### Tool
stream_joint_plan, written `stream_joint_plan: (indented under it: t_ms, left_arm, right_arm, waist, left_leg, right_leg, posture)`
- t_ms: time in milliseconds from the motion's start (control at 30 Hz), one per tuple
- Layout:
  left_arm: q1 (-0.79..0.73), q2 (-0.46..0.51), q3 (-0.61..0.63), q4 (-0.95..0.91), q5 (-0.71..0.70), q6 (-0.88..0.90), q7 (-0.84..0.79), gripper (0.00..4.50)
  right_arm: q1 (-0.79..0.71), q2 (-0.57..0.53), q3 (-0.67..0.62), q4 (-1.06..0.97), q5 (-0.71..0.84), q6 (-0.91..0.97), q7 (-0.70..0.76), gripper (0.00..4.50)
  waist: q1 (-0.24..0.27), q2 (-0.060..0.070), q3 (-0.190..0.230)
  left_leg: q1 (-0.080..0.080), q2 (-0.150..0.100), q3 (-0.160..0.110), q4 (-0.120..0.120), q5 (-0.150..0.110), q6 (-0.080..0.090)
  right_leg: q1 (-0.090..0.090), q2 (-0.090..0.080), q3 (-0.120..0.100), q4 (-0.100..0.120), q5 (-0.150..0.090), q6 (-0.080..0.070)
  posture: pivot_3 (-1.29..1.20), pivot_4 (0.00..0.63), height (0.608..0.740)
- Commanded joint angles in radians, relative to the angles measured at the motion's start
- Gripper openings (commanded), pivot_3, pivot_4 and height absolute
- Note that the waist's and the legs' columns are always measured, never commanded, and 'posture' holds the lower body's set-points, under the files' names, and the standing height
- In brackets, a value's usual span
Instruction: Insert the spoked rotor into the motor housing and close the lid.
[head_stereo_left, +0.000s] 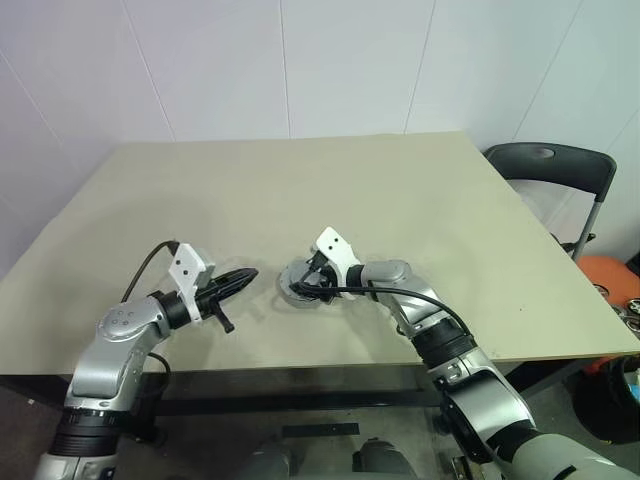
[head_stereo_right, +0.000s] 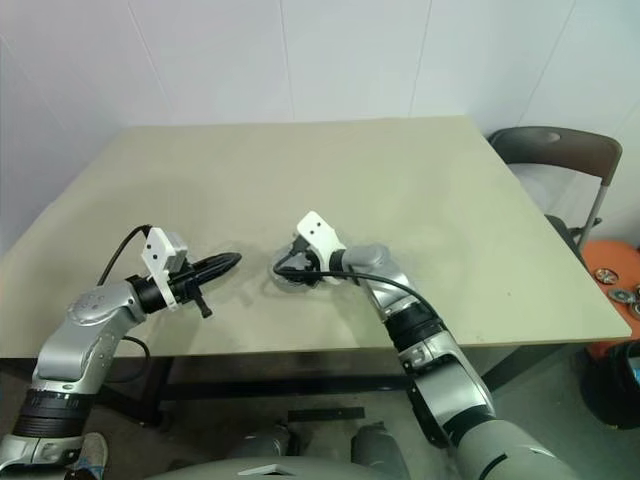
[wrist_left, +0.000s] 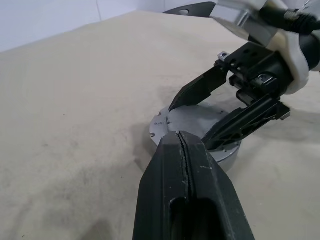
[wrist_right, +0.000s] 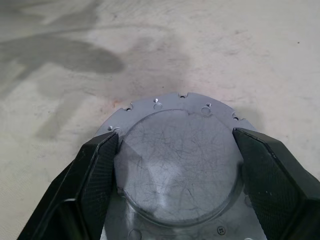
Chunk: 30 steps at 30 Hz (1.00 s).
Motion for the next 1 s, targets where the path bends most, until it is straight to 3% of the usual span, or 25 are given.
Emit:
stream_joint_plan:
  t_ms: [33,567,733,1000]
  left_arm:
    - [-0.013,0.032,0.046,-0.041,-0.016,0.011,0.003,0.0]
    - [-0.013,-0.004,0.027,-0.004,0.002,-0.015,0.006,0.0]
    - [-0.075,-0.054,-0.044,0.044,0.027,-0.019,0.002,0.0]
    - [-0.271,-0.156,-0.134,0.336,0.126,-0.14,-0.016,0.0]
  right_arm:
    - [-0.004,-0.035,0.035,0.003,-0.037,0.032,0.017,3.33]
    - [0.036,-0.047,0.081,-0.02,-0.049,0.106,0.045,3.33]
    - [0.024,-0.05,0.074,-0.006,-0.052,0.1,0.046,3.33]
    - [0.014,-0.043,0.072,-0.005,-0.051,0.098,0.043,3.33]
  waist:
    - [0.001,0.0,0.0]
    - [0.014,0.0,-0.001]
    - [0.028,0.0,-0.001]
    - [0.029,0.0,-0.002]
  left_leg:
    - [0.0,0.0,0.0,0.0,0.0,0.0]
    - [0.0,-0.001,0.0,-0.003,0.0,0.0]
    - [0.0,0.0,0.001,-0.003,0.0,0.0]
    - [0.001,0.0,0.0,-0.003,0.0,0.0]
  right_leg:
    - [0.0,0.0,0.0,0.0,0.0,0.0]
    - [0.0,-0.001,0.0,-0.004,0.0,0.0]
    - [0.001,-0.001,0.0,-0.004,0.0,0.0]
    - [0.002,0.0,0.0,-0.004,0.0,0.0]
  posture:
    - [0.0,0.0,0.74]
    - [0.0,0.0,0.74]
    - [0.0,0.0,0.74]
    - [0.0,0.0,0.74]
